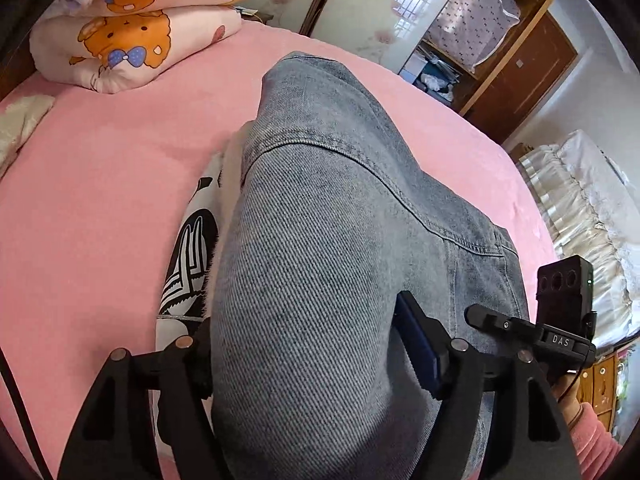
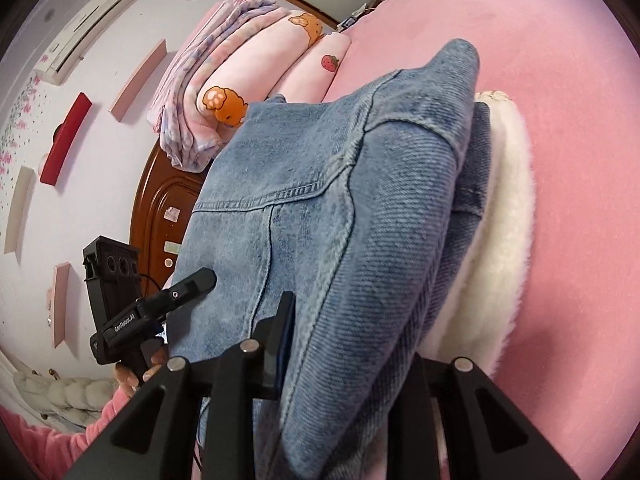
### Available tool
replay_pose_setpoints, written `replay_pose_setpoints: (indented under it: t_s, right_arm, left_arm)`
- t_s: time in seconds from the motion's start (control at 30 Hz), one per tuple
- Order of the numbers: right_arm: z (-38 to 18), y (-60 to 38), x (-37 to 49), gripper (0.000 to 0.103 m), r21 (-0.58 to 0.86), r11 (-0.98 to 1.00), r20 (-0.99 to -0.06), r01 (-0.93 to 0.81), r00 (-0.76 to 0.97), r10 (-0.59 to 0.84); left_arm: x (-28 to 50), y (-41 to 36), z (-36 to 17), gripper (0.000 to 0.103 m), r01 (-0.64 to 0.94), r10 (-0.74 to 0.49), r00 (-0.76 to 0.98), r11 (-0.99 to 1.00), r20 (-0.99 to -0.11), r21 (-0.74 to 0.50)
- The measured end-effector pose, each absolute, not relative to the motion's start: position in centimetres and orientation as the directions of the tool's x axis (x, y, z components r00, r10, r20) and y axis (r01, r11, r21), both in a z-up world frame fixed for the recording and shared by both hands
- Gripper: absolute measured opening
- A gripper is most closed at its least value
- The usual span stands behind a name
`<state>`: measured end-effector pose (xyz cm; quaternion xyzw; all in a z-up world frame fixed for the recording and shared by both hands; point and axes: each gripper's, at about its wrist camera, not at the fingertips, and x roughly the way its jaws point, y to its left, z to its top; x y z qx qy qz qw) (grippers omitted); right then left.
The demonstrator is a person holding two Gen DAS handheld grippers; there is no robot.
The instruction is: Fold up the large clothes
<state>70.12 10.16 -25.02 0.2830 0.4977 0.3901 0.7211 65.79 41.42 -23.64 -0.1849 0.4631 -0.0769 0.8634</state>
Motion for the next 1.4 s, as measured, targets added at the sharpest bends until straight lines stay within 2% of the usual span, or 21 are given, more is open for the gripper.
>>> replay_pose_setpoints:
  t_s: [0.1, 0.17, 0.27, 0.43, 0.5, 0.6, 0.7, 0.8, 0.9, 1.0, 1.2, 1.3, 1.4]
  right_arm:
    - [-25.3, 9.9, 69.6, 0.023, 0.812, 0.525, -0.485, -0.256, 0.206, 0.850]
    - [-25.0, 9.5, 68.7, 0.023, 0.798, 0.555, -0.509, -0.234, 0.230, 0.829]
    - [-23.8, 8.9, 65.9, 0.029, 0.757, 0.612, -0.536, -0.230, 0.317, 0.782]
    - [-23.1, 5.1, 60.0, 0.031, 0.759, 0.641, -0.540, -0.114, 0.439, 0.718]
    - [-22.9, 3.7, 57.1, 0.038, 0.738, 0.670, -0.569, -0.081, 0.459, 0.683]
    - [-22.6, 1.9, 52.7, 0.039, 0.698, 0.713, -0.606, -0.065, 0.478, 0.636]
    - [-22.3, 0.3, 48.2, 0.039, 0.623, 0.781, -0.670, -0.048, 0.484, 0.563]
    - [-22.2, -1.6, 43.7, 0.041, 0.575, 0.818, -0.713, -0.013, 0.483, 0.509]
    - [-22.2, -3.3, 38.9, 0.048, 0.511, 0.860, -0.752, 0.008, 0.490, 0.442]
    - [-22.2, -5.4, 34.0, 0.050, 0.493, 0.868, -0.773, 0.063, 0.490, 0.403]
    - [-20.1, -10.1, 24.8, 0.050, 0.466, 0.880, -0.807, 0.092, 0.452, 0.380]
    - [-17.7, -12.7, 20.4, 0.050, 0.431, 0.899, -0.821, 0.080, 0.448, 0.354]
    - [-15.0, -15.4, 16.4, 0.051, 0.373, 0.926, -0.843, 0.059, 0.439, 0.312]
  left_arm:
    - [65.4, 42.2, -24.2, 0.075, -0.036, -0.328, 0.573, 0.905, -0.751, -0.423]
    - [64.9, 42.4, -24.4, 0.077, -0.034, -0.326, 0.587, 0.904, -0.741, -0.425]
    - [64.1, 42.4, -24.4, 0.079, -0.054, -0.318, 0.599, 0.899, -0.734, -0.434]
    - [62.3, 41.3, -23.7, 0.091, -0.150, -0.193, 0.641, 0.918, -0.743, -0.367]
    - [60.6, 40.7, -23.3, 0.091, -0.180, -0.153, 0.666, 0.917, -0.730, -0.356]
    - [56.5, 39.0, -22.5, 0.091, -0.211, -0.057, 0.733, 0.929, -0.678, -0.305]
    - [52.2, 36.9, -22.6, 0.091, -0.259, 0.017, 0.747, 0.928, -0.665, -0.267]
    - [48.6, 35.6, -23.6, 0.091, -0.327, 0.034, 0.708, 0.902, -0.706, -0.284]
    - [45.2, 33.3, -24.4, 0.091, -0.348, 0.057, 0.648, 0.909, -0.760, -0.228]
    - [40.7, 29.6, -24.4, 0.091, -0.321, 0.073, 0.610, 0.933, -0.789, -0.163]
    - [30.1, 20.7, -21.8, 0.091, -0.268, 0.035, 0.533, 0.955, -0.845, -0.130]
    - [25.7, 16.3, -19.7, 0.091, -0.252, 0.091, 0.484, 0.967, -0.870, -0.039]
    - [21.5, 12.3, -17.2, 0.091, -0.231, 0.079, 0.467, 0.972, -0.881, -0.035]
